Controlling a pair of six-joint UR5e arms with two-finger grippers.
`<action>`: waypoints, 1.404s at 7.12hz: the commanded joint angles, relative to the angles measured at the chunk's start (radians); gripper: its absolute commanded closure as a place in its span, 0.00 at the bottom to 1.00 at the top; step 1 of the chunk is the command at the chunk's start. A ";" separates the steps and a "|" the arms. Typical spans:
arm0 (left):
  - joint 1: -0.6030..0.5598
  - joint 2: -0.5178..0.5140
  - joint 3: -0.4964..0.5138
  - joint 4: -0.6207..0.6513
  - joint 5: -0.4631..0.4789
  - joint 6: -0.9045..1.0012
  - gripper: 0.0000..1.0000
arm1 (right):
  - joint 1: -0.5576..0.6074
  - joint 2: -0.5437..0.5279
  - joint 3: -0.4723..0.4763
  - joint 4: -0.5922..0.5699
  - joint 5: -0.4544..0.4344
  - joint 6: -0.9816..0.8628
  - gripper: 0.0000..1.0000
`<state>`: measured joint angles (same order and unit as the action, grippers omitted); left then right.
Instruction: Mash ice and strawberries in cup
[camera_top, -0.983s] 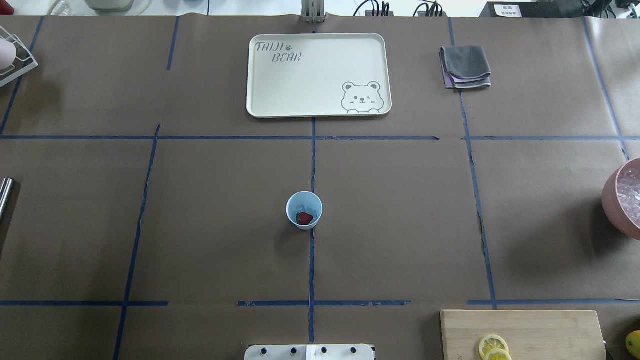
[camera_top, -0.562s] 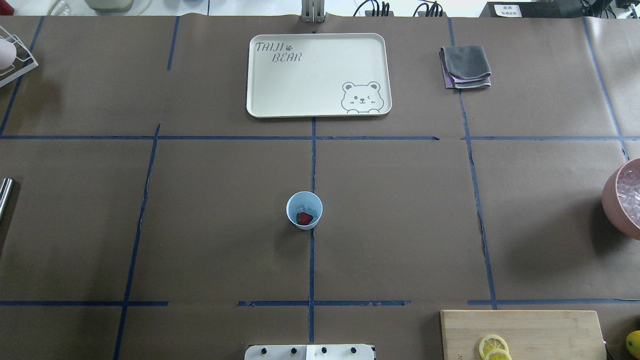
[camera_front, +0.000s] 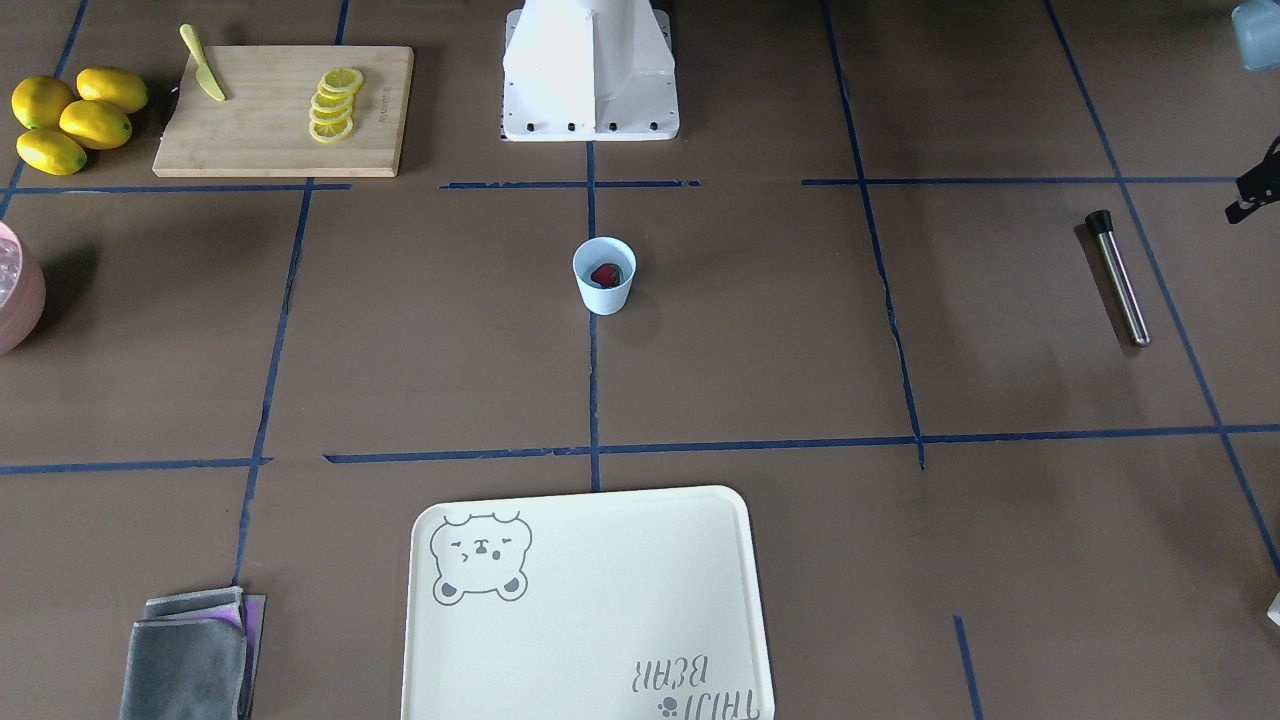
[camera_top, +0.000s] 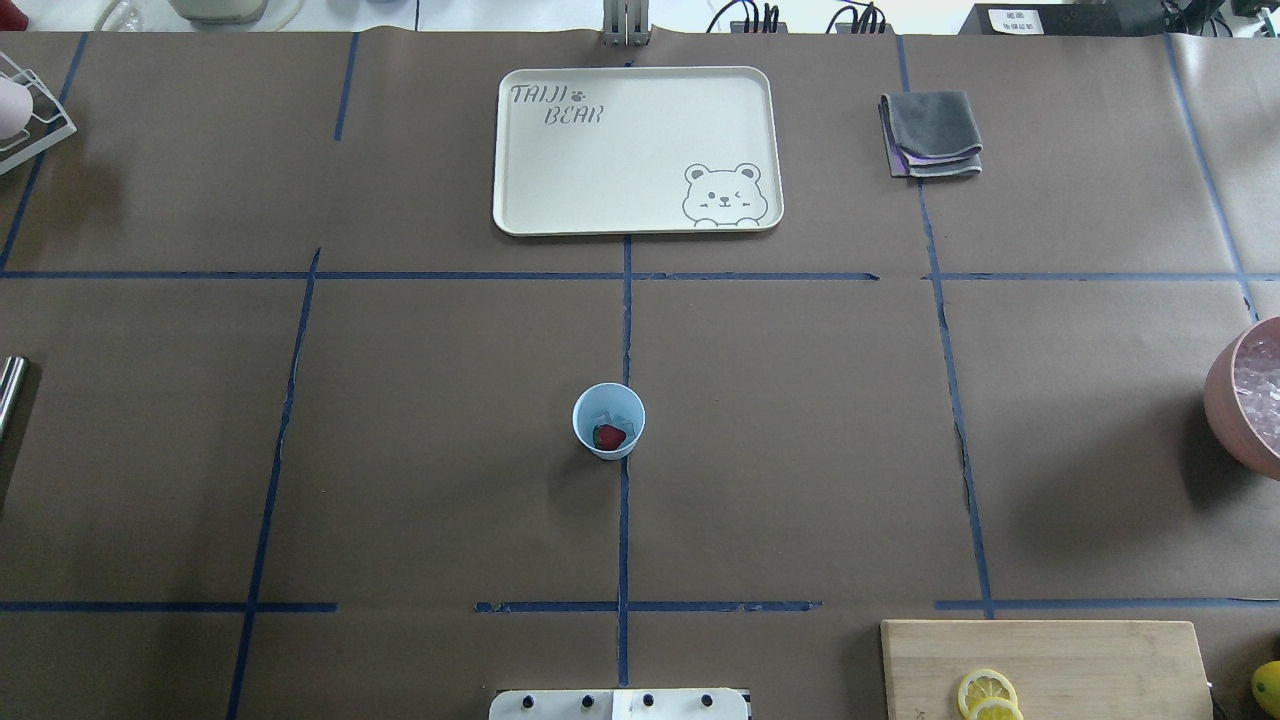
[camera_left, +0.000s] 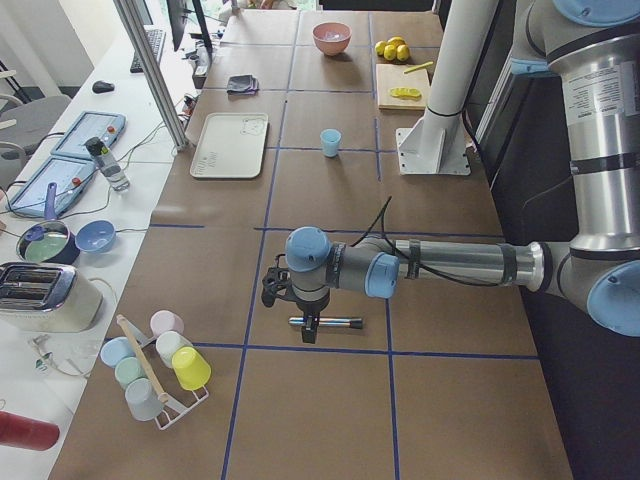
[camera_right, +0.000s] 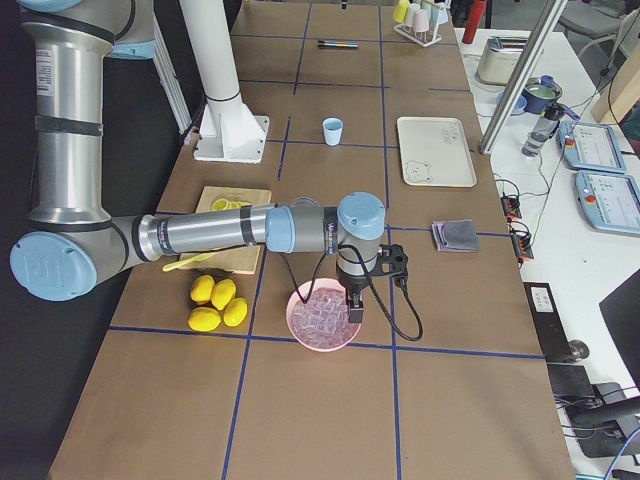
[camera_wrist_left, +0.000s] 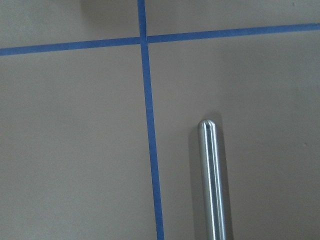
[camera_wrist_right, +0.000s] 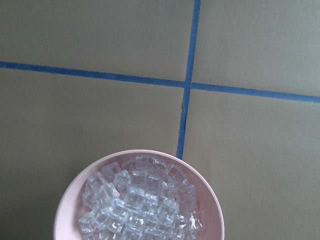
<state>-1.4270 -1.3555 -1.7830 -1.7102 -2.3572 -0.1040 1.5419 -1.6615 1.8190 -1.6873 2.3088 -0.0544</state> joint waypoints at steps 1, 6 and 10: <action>-0.006 0.006 0.004 0.012 -0.014 0.007 0.00 | 0.009 -0.018 -0.001 -0.002 0.006 -0.022 0.00; -0.006 0.009 -0.006 0.001 -0.050 -0.011 0.00 | 0.020 -0.031 0.005 -0.034 0.011 -0.059 0.00; -0.004 0.016 -0.010 -0.005 -0.051 -0.013 0.00 | 0.020 -0.026 0.002 -0.035 0.056 -0.050 0.00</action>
<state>-1.4326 -1.3412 -1.7939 -1.7126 -2.4079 -0.1148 1.5616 -1.6865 1.8175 -1.7220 2.3409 -0.1109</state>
